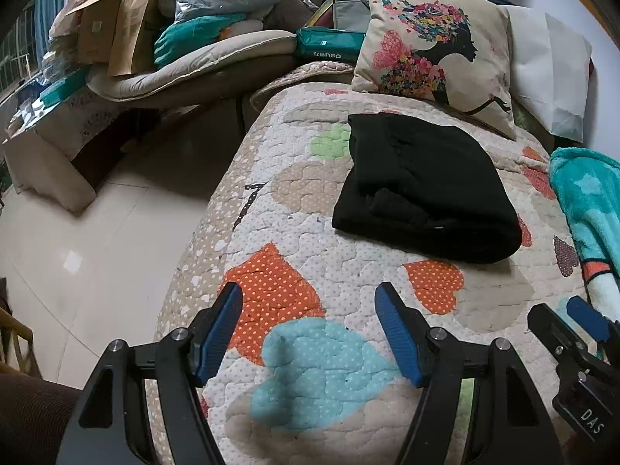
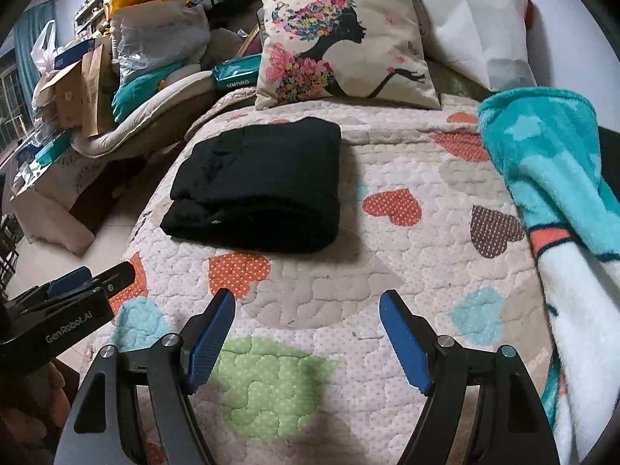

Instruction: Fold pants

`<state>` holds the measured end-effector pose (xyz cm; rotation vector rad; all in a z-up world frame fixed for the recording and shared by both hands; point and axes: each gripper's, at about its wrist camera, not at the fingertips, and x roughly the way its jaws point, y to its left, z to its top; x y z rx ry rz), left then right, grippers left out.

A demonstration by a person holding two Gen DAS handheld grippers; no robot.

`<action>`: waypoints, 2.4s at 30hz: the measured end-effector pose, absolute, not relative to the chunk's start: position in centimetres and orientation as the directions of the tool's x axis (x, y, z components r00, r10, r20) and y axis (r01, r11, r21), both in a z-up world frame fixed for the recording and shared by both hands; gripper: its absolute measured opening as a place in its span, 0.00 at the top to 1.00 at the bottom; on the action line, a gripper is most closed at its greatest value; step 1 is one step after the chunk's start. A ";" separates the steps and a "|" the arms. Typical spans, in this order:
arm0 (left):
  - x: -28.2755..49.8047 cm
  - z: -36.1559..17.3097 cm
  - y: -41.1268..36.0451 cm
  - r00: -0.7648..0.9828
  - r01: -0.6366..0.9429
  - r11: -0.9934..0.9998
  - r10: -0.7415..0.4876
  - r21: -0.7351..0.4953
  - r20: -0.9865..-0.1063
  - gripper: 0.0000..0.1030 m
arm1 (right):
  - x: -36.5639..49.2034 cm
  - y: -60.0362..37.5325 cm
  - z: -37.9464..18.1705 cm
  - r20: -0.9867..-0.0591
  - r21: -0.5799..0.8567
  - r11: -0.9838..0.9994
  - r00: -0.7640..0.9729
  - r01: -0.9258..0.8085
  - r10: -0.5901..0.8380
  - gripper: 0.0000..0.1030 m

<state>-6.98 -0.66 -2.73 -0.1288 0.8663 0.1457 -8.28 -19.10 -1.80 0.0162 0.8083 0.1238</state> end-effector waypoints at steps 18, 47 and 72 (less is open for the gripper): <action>-7.4 -2.1 -2.7 0.678 -0.043 0.995 -0.035 -0.087 -0.735 0.32 | -8.1 -19.6 -1.7 -0.715 0.052 0.996 0.693 -0.077 0.091 0.18; -7.0 -2.4 -2.3 0.657 -0.037 0.993 -0.059 -0.110 -0.752 0.32 | -8.0 -19.8 -2.4 -0.727 0.054 0.996 0.681 -0.067 0.085 0.18; -7.2 -0.5 -2.0 0.688 -0.118 0.993 0.081 0.000 -0.722 0.00 | -7.8 -18.9 -2.6 -0.728 0.041 0.995 0.679 -0.094 0.094 0.17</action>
